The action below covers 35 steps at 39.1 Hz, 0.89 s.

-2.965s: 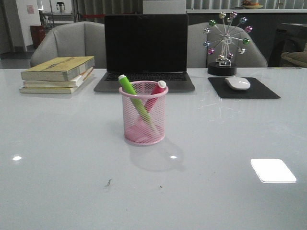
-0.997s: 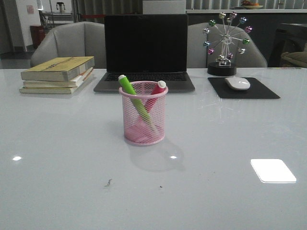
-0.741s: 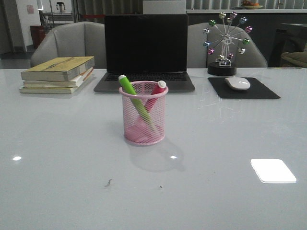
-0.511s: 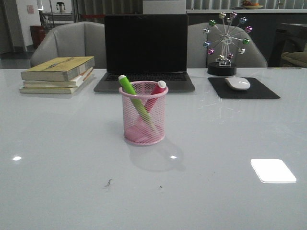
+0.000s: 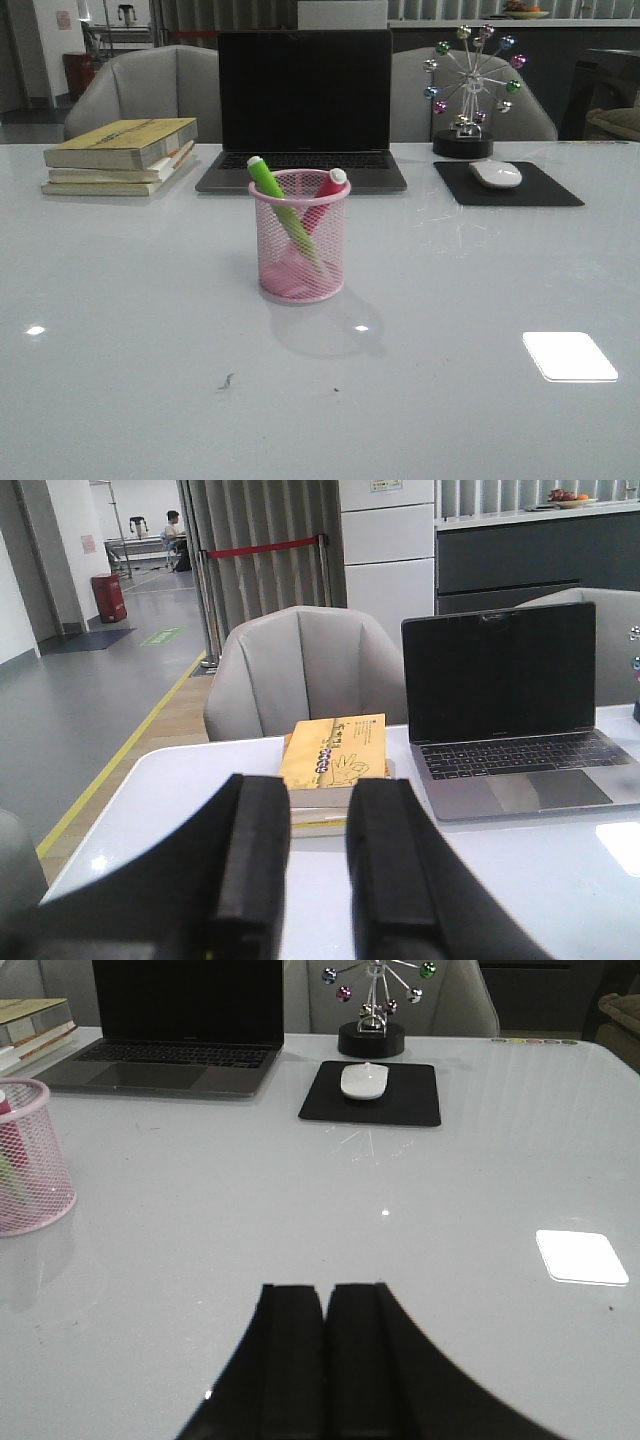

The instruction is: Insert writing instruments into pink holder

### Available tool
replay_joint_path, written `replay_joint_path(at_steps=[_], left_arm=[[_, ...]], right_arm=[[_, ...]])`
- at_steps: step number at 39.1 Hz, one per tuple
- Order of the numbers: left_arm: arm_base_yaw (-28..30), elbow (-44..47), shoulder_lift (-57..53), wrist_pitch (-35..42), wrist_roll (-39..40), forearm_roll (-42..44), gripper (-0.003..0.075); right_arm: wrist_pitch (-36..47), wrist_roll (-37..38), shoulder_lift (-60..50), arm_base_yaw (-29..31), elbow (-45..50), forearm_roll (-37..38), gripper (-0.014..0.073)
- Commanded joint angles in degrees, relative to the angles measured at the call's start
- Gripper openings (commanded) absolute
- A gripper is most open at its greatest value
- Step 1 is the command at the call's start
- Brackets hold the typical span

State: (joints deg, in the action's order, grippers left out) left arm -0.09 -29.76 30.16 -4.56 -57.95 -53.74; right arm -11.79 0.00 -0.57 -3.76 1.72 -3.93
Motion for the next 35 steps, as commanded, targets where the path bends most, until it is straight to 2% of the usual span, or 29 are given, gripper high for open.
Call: replay_joint_path(at_steps=[1, 5, 10, 21, 30, 35], left_arm=[[-0.43, -1.64, 0.44, 2.51, 0.28, -0.68, 0.0188], [-0.43, -1.64, 0.44, 2.51, 0.28, 0.84, 0.0093], [-0.43, -1.64, 0.44, 2.51, 2.47, 5.91, 0.0092], [-0.43, -1.64, 0.12, 2.51, 30.95, 26.25, 0.0092], [-0.43, -1.2, -0.95, 2.71, 44.93, 39.48, 0.0092], [-0.43, 2.52, -4.69, 6.28, 52.17, 47.61, 0.0092]], right_arm=[[4.81, 0.0, -1.08, 0.18, 0.08, 0.32, 0.005], [4.81, 0.0, -1.08, 0.18, 0.08, 0.32, 0.005], [4.81, 0.0, -1.08, 0.18, 0.08, 0.32, 0.005], [4.81, 0.0, -1.08, 0.18, 0.08, 0.32, 0.005], [4.81, 0.0, -1.08, 0.18, 0.08, 0.32, 0.005], [4.81, 0.0, -1.08, 0.18, 0.08, 0.32, 0.005]])
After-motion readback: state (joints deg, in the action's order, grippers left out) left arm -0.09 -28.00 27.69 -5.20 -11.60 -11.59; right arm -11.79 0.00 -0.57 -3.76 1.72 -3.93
